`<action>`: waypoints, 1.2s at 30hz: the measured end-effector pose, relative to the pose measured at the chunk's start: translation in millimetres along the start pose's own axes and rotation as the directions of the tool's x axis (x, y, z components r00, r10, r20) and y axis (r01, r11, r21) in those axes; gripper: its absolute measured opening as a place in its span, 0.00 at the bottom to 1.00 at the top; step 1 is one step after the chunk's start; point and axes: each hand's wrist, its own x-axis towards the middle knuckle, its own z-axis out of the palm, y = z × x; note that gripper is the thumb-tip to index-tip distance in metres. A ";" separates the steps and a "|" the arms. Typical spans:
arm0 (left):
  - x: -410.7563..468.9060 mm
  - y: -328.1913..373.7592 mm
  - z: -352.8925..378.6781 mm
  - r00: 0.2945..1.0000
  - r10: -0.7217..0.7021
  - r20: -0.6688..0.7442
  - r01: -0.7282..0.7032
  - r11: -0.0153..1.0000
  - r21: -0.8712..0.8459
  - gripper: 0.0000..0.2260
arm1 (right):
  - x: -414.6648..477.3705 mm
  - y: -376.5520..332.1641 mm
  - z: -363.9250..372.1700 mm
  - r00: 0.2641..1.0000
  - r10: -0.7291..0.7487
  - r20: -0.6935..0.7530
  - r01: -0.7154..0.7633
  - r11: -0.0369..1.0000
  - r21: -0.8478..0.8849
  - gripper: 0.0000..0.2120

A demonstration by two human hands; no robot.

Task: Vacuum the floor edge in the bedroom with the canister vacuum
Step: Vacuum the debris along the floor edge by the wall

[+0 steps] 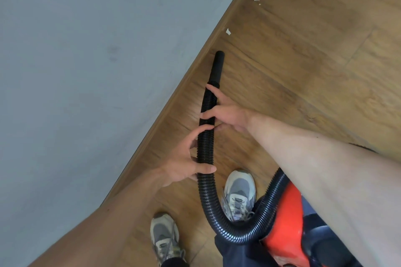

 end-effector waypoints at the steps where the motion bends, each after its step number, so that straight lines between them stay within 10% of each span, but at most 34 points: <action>1: 0.4 3.3 -1.5 1.000 -0.007 0.005 0.007 1.000 -0.001 0.41 | 0.4 -2.4 -1.3 1.000 0.000 -0.001 0.000 1.000 0.002 0.45; 36: 46.4 40.8 25.5 0.999 -0.002 0.039 0.006 0.995 -0.101 0.43 | 3.3 -32.8 -61.9 0.999 0.017 -0.040 -0.020 0.996 -0.090 0.45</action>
